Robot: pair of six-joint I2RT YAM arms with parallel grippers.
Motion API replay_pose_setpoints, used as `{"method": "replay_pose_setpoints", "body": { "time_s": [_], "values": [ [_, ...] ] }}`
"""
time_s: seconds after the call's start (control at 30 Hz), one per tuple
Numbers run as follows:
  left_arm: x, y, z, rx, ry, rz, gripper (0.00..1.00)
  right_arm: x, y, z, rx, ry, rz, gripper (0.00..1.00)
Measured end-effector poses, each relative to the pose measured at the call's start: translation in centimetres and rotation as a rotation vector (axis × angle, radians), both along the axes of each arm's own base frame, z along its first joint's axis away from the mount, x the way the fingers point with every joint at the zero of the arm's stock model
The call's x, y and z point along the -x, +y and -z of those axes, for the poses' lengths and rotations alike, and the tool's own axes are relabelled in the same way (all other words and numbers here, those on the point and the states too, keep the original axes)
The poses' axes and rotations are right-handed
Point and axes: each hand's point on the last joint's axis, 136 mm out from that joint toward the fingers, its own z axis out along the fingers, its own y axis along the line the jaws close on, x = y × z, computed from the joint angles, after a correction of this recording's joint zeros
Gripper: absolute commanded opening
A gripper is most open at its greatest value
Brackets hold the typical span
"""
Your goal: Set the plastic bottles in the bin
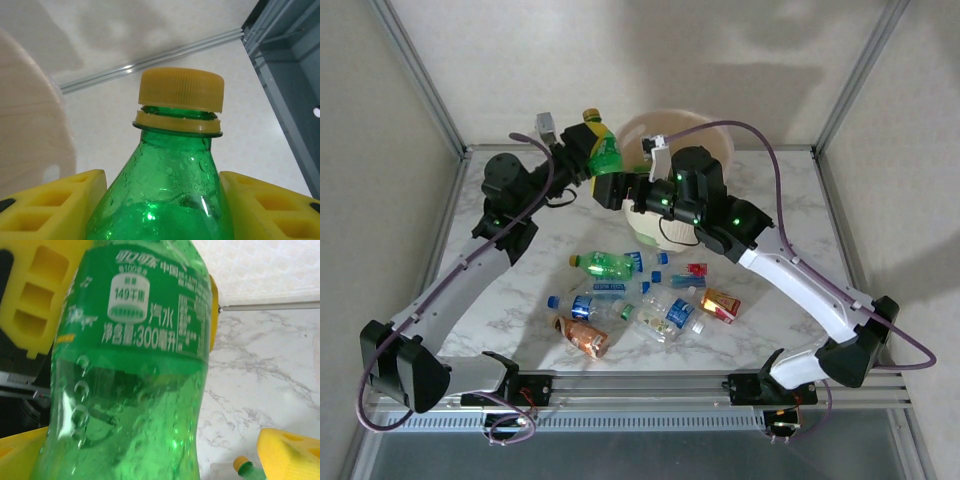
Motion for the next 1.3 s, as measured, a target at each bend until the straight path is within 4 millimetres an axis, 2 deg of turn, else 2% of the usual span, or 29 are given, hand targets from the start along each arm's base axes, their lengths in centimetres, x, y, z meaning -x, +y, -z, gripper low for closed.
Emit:
{"method": "replay_pose_setpoints", "body": {
  "time_s": [0.3,0.63,0.7,0.8,0.83,0.93,1.03,1.13,1.23,1.3],
  "values": [
    [0.3,-0.4,0.3,0.03,0.006,0.024,0.56,0.3,0.4,-0.5,-0.028,0.005,-0.025,0.76],
    [0.1,-0.4,0.4,0.032,0.004,0.02,0.61,0.6,0.7,-0.9,-0.048,0.004,-0.042,0.61],
    [0.0,-0.4,0.4,0.028,-0.001,0.015,0.71,0.6,0.7,-0.9,-0.05,0.008,-0.041,0.6],
    [-0.1,-0.3,0.0,0.02,-0.004,0.001,0.96,0.6,0.7,-0.9,-0.048,0.006,-0.041,0.6],
    [-0.2,-0.2,-0.1,0.016,-0.007,-0.006,1.0,0.6,0.6,-0.9,-0.046,0.006,-0.039,0.6],
    [-0.6,0.2,-0.5,-0.021,-0.019,-0.046,1.0,0.3,0.4,-0.7,-0.034,0.006,-0.022,0.59],
    [-1.2,1.3,-1.1,-0.082,-0.025,-0.115,1.0,-0.3,-0.3,-0.6,-0.013,0.011,0.014,0.59],
    [-1.6,3.1,-1.8,-0.159,-0.03,-0.211,1.0,-1.5,-1.8,-1.3,0.007,0.006,0.072,0.57],
    [-1.5,5.5,-2.1,-0.232,-0.028,-0.318,1.0,-3.6,-4.3,-2.7,0.029,-0.004,0.173,0.57],
    [-1.3,7.1,-1.6,-0.276,-0.008,-0.377,1.0,-5.5,-6.4,-3.5,0.048,-0.006,0.254,0.57]
  ]
}}
